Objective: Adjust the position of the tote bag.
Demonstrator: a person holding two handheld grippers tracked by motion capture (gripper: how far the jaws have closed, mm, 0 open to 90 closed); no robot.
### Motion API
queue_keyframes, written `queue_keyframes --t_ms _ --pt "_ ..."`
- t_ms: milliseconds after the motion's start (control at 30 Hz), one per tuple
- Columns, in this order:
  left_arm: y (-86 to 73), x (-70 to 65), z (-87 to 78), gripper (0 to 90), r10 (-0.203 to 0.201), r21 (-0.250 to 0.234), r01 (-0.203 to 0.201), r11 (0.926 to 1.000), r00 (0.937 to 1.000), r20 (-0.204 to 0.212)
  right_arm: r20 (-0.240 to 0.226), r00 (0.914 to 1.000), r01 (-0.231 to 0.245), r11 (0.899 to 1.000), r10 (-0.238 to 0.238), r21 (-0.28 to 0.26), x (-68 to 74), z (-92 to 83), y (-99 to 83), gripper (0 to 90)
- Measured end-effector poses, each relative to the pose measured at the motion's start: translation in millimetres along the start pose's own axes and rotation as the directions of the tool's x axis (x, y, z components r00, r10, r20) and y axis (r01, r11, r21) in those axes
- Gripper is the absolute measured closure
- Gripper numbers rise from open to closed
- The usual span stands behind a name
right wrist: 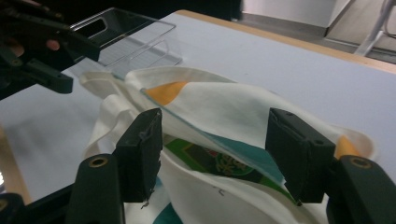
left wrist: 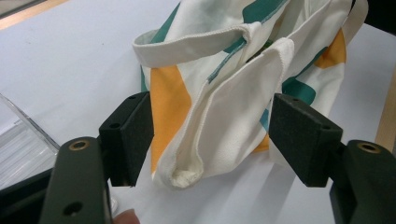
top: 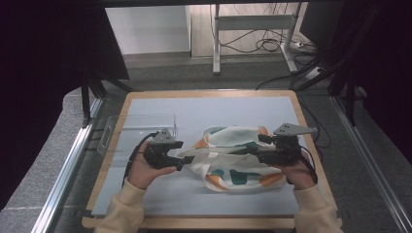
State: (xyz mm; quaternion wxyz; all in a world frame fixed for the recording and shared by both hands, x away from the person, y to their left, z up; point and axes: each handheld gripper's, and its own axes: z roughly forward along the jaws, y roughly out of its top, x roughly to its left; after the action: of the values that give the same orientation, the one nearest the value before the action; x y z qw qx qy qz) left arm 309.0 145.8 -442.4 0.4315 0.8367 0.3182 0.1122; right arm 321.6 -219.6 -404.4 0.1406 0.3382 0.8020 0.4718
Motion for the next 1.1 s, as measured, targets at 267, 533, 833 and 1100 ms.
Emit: queue_keyframes --t_ms 267,533,833,1100 --pt "0.0 -1.9 1.9 30.2 0.010 0.007 -0.010 0.9999 1.0000 0.000 -0.034 0.9961 0.084 0.995 -0.082 0.058 19.9 16.5 0.6 37.3" --pt "-0.1 -2.6 2.5 29.9 0.014 0.008 -0.014 0.9999 0.9999 0.001 -0.061 0.9934 0.102 0.991 -0.097 0.087 25.8 27.5 -0.1 39.3" --pt "-0.1 -3.9 3.6 29.3 0.020 0.012 -0.020 0.9997 0.9998 0.003 -0.072 0.9825 0.182 0.968 -0.172 0.174 36.4 44.0 -6.8 44.2" --pt "-0.6 -3.1 2.7 29.2 0.020 0.011 -0.020 0.9997 0.9998 0.000 -0.062 0.9757 0.219 0.945 -0.210 0.244 39.1 52.9 -12.6 61.1"
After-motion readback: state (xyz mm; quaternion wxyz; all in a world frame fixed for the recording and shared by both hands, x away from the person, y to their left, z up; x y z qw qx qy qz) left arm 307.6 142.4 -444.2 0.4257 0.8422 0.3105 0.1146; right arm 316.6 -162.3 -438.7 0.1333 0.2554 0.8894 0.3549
